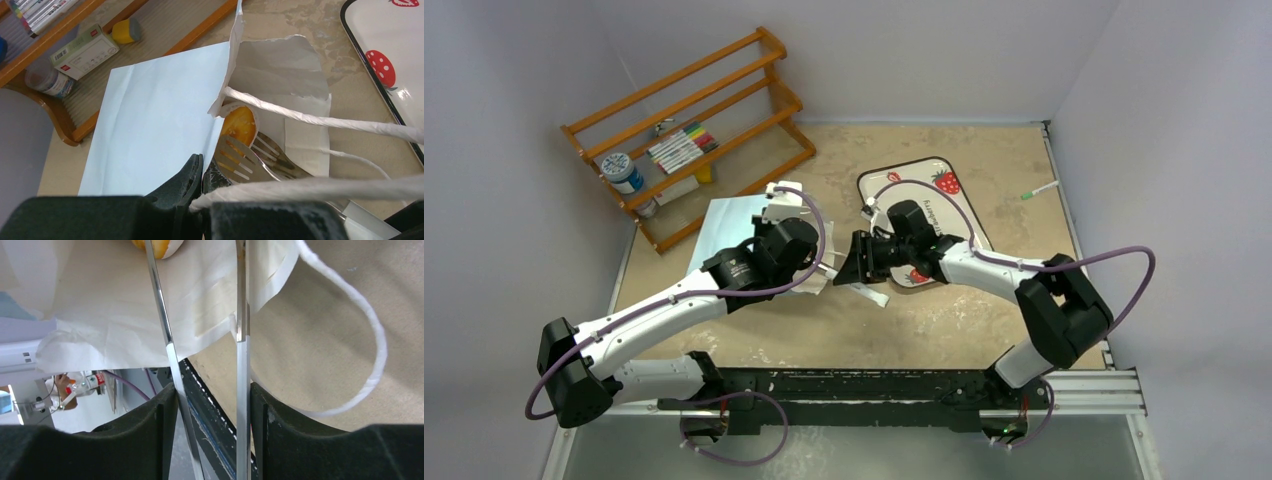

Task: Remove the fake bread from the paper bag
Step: Take out the fake bread from the paper bag.

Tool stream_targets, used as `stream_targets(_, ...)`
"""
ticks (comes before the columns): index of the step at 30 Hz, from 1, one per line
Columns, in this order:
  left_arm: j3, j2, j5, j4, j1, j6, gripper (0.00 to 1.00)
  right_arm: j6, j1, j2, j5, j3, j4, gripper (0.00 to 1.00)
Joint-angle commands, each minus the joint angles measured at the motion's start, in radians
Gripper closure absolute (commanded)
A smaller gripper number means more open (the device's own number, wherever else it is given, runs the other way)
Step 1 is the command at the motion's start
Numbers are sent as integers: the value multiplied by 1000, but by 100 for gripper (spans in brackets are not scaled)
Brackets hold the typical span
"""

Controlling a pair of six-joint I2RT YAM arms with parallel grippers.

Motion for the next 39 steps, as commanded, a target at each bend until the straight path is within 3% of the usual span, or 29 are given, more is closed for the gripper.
stream_targets(1,46,-19,5,52,-5,8,100,-7,0,-2,-38,71,85,45)
stream_targets(6,45,-17,7,55,-7,8,100,-8,0,5,-43,75,90,45)
stream_targets(13,45,-10,-13,51,-7,11,100,-9,-1,-27,-28,61,82,76)
stream_targets(19,46,-1,-67,33,-7,-7,100,-58,-1,-118,30,67,-20,90)
stream_targets(39,10,-27,-220,35,16,-72,100,-71,-2,-534,215,14,-310,94)
